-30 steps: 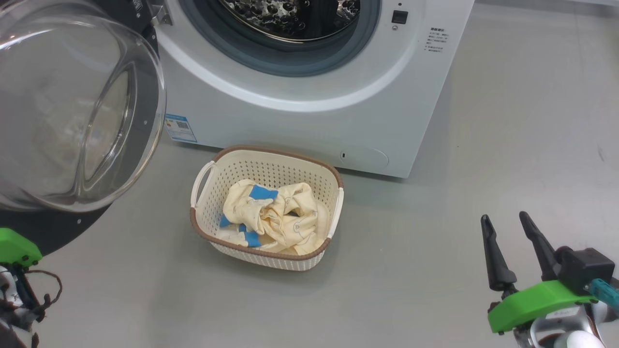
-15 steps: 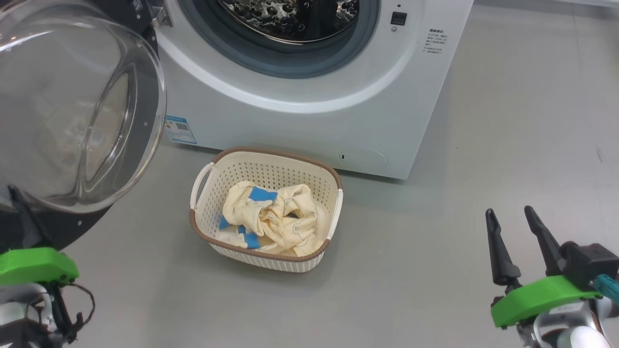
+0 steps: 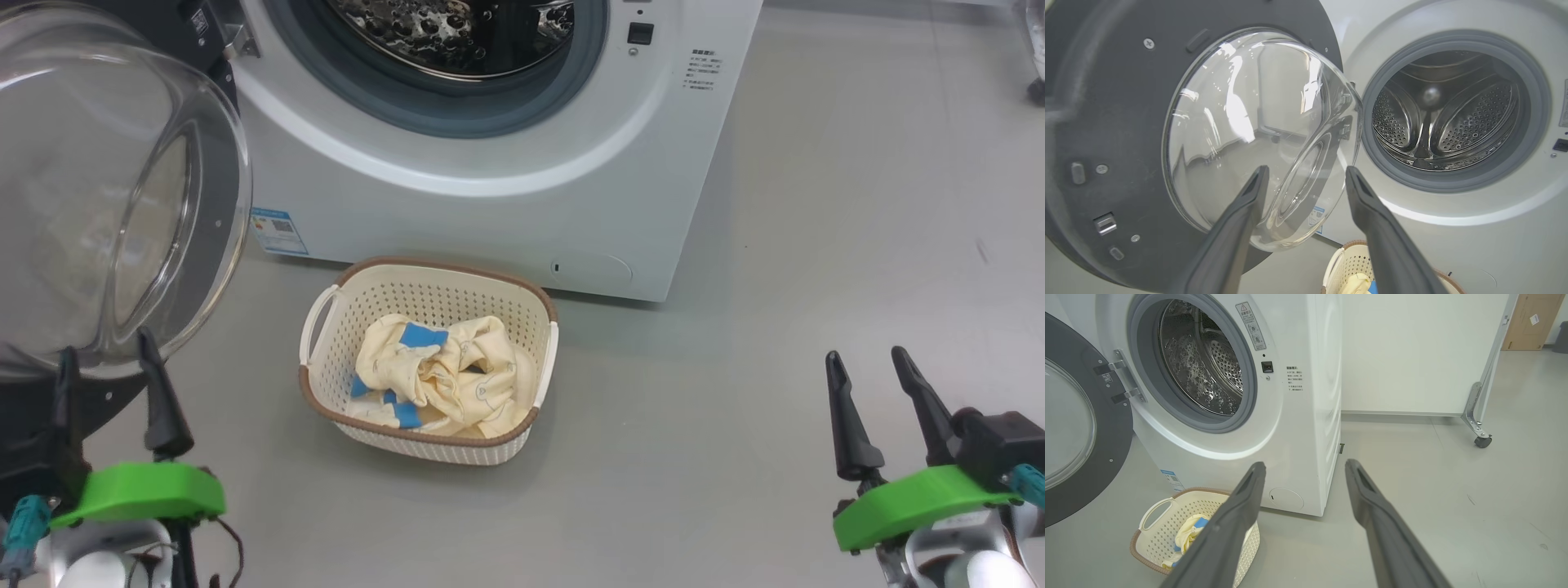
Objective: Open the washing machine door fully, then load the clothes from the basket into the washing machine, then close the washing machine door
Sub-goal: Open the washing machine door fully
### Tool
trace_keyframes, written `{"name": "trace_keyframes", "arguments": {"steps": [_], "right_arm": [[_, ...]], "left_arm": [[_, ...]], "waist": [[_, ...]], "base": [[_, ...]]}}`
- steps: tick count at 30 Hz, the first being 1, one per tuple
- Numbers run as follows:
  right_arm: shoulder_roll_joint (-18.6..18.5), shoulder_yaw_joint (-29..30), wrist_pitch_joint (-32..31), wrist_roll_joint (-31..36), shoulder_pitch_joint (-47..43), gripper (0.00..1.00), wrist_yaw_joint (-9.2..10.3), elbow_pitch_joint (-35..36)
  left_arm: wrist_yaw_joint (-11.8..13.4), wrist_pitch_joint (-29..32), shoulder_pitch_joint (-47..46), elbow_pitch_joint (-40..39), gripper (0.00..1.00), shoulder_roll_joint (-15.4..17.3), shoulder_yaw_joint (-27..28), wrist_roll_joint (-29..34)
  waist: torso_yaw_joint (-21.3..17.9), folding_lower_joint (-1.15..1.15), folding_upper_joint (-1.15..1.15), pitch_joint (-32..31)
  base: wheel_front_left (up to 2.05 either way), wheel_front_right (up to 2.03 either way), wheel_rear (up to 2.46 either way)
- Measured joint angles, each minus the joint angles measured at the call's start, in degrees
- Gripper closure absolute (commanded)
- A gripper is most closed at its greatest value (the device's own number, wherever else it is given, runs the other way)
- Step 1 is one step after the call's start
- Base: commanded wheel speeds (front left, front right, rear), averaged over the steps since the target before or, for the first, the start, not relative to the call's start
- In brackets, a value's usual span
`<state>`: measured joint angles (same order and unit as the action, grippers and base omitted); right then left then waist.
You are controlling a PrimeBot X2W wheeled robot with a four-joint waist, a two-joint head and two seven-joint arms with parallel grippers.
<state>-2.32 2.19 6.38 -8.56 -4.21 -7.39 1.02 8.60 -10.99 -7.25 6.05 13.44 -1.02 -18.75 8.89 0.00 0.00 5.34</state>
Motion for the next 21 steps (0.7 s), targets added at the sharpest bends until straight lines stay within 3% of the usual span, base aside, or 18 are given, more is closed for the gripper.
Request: {"name": "trace_keyframes", "arguments": {"steps": [12,21], "right_arm": [[0.0,-0.4,0.0,0.5,0.0,0.0,0.0,0.0],[0.0,-0.5,0.0,0.6,-0.1,0.0,0.0,0.4]], "left_arm": [[-2.3,1.4,2.0,-2.1,0.0,-1.6,-6.1,0.9],[-2.2,1.5,2.0,-0.8,0.0,-2.5,-8.4,1.1]], "waist": [[-5.2,0.0,0.0,-1.0],[-10.0,0.0,0.0,-1.5]], "base": [[0.0,0.0,0.0],[0.0,0.0,0.0]]}}
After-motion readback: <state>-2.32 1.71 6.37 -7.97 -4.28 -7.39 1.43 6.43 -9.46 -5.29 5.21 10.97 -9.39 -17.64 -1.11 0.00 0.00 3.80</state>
